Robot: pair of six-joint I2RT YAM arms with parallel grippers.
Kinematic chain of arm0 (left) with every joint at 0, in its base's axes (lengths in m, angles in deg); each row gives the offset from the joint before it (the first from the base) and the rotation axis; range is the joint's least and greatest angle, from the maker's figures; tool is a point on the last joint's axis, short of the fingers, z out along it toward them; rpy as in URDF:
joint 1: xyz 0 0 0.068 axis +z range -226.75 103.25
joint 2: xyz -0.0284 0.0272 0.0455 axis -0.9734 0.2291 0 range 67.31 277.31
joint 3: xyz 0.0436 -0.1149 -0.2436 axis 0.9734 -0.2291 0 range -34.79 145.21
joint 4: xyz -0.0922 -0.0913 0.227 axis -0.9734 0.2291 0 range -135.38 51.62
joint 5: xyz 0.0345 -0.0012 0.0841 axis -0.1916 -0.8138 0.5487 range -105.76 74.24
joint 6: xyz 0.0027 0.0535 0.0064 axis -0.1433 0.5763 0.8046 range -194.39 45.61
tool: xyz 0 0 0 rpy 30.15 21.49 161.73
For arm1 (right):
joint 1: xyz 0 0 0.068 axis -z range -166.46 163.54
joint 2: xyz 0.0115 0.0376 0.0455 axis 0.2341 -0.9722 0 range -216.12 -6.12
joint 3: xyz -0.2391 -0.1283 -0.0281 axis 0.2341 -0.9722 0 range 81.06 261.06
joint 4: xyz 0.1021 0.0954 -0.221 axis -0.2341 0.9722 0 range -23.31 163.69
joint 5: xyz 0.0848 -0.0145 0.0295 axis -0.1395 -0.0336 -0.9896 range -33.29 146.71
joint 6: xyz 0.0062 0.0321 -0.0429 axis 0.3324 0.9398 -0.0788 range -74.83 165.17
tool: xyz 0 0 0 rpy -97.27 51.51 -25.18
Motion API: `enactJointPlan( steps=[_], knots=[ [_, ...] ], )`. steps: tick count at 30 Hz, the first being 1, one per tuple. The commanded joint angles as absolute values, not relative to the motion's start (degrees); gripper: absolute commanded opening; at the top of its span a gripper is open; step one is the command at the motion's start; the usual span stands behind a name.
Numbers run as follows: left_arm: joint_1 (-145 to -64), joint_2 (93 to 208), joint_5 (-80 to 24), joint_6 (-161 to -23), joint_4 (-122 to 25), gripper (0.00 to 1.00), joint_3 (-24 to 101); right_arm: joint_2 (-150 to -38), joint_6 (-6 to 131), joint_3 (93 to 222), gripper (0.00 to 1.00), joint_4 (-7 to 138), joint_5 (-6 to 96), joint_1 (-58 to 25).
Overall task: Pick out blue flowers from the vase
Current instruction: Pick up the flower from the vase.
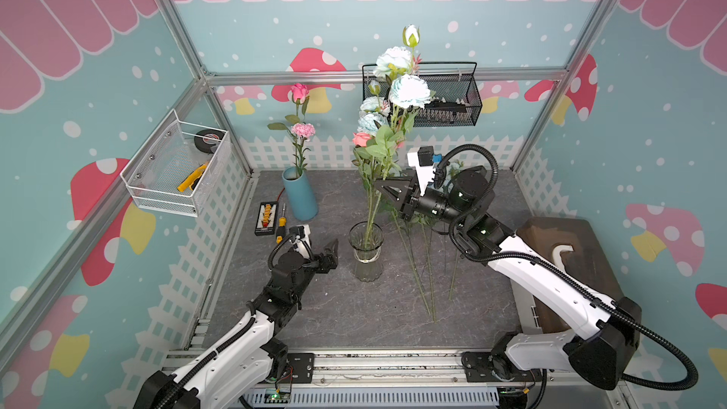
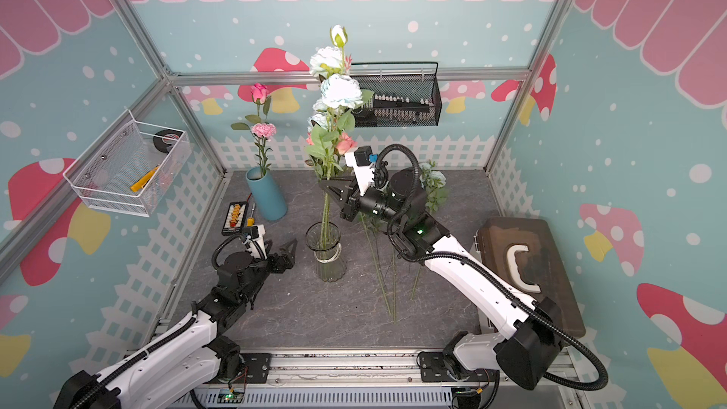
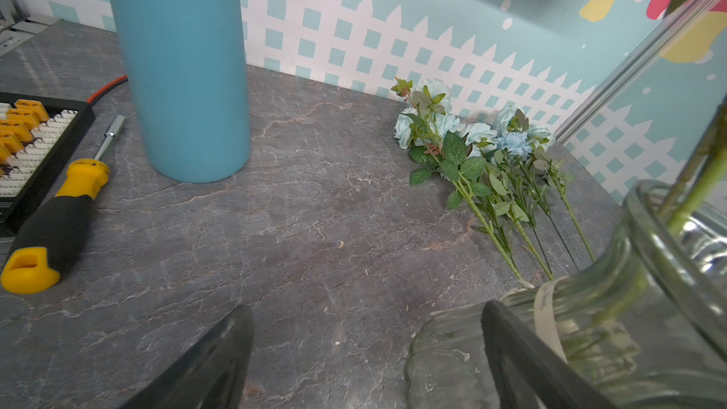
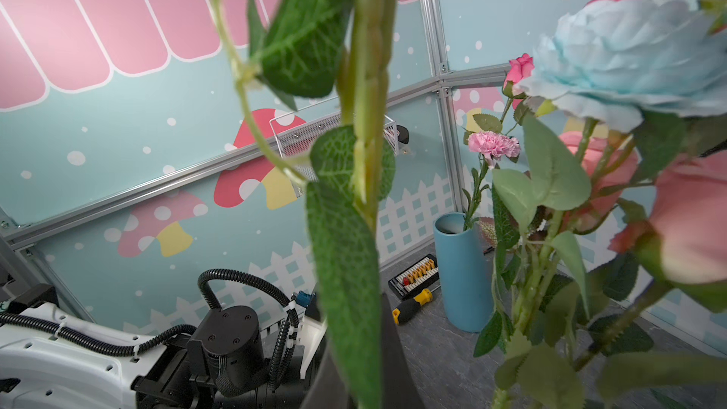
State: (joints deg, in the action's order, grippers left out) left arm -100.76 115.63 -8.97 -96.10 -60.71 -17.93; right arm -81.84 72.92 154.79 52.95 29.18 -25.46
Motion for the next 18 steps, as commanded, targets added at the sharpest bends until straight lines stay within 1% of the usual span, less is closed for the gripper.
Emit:
enactJointPlan(
  steps=[1, 8, 18],
  knots=[
    [-99.1, 114.9, -9.6, -97.0, -62.4, 0.91, -18.3, -80.7, 71.0, 160.7, 0.00, 60.7, 32.1, -25.7],
    [-98.5, 114.5, -10.1, -97.2, -62.6, 0.91, -18.6, -81.6, 69.7, 171.1, 0.00, 68.3, 30.1, -25.7],
    [-97.8, 113.9, -10.8, -97.7, -62.7, 0.91, -19.1, -81.3, 66.7, 180.3, 0.00, 78.2, 32.6, -25.7]
  ],
)
